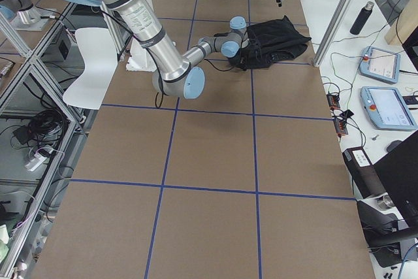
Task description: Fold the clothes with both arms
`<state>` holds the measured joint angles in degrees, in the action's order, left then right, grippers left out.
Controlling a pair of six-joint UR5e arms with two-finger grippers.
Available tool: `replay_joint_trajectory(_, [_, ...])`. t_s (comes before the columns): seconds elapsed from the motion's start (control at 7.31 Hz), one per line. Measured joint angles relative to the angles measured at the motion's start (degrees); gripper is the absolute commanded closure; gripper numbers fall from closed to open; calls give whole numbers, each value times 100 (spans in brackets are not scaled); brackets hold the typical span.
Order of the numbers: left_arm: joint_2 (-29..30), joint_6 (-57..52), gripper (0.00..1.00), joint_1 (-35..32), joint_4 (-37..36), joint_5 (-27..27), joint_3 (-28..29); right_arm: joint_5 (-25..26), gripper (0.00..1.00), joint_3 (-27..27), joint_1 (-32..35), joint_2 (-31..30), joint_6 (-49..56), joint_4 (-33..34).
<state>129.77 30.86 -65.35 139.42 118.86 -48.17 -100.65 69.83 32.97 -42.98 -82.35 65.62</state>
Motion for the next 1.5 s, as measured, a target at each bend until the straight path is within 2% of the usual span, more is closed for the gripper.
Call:
replay_joint_trajectory(0.14, [0, 22, 0, 2, 9, -2, 1, -5, 100, 6, -2, 7, 0, 3])
replay_joint_trajectory(0.68, [-4, 41, 0, 5, 15, -12, 1, -51, 100, 124, -17, 5, 0, 62])
replay_joint_trajectory(0.96, [-5, 42, 0, 5, 15, -12, 1, -81, 100, 444, -7, -148, 2, 184])
replay_joint_trajectory(1.23, [-3, 42, 0, 8, 18, -12, 1, -66, 100, 1637, -216, -720, 0, 893])
replay_joint_trajectory(1.5, [-2, 48, 0, 21, 31, -10, -4, 126, 100, 2836, -689, -1518, -13, 1250])
